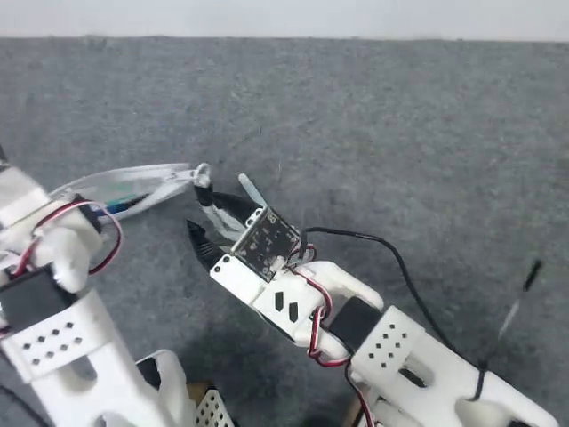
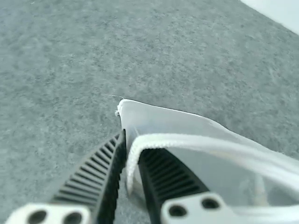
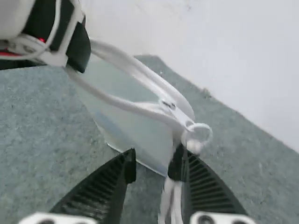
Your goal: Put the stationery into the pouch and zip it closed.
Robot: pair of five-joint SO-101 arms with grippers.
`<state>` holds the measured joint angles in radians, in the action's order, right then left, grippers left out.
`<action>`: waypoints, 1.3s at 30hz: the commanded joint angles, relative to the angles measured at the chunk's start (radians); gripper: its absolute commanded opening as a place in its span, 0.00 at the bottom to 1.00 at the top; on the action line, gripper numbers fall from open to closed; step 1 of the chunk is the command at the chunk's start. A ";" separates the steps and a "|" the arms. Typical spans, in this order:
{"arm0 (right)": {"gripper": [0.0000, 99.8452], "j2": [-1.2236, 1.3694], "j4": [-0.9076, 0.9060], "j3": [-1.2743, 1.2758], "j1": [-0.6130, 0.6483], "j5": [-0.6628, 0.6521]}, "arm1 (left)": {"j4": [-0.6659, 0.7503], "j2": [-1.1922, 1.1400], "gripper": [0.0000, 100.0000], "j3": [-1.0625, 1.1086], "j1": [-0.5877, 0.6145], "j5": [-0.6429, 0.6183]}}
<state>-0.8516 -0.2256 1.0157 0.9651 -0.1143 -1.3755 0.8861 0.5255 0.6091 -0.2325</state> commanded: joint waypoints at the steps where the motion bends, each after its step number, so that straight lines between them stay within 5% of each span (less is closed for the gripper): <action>1: 0.14 -0.053 -0.179 -0.147 -0.013 0.012 | 0.043 -0.002 0.01 -0.038 0.041 -0.020; 10: 0.14 0.048 -0.363 -0.292 -0.142 0.075 | 0.043 -0.002 0.01 -0.038 0.114 -0.020; 39: 0.13 1.038 -0.449 -0.822 -0.288 0.069 | 0.086 -0.002 0.01 0.022 0.115 -0.015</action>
<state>0.1703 -0.6153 0.3161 0.7012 -0.0483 -1.3218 0.8876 0.5608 0.7211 -0.2355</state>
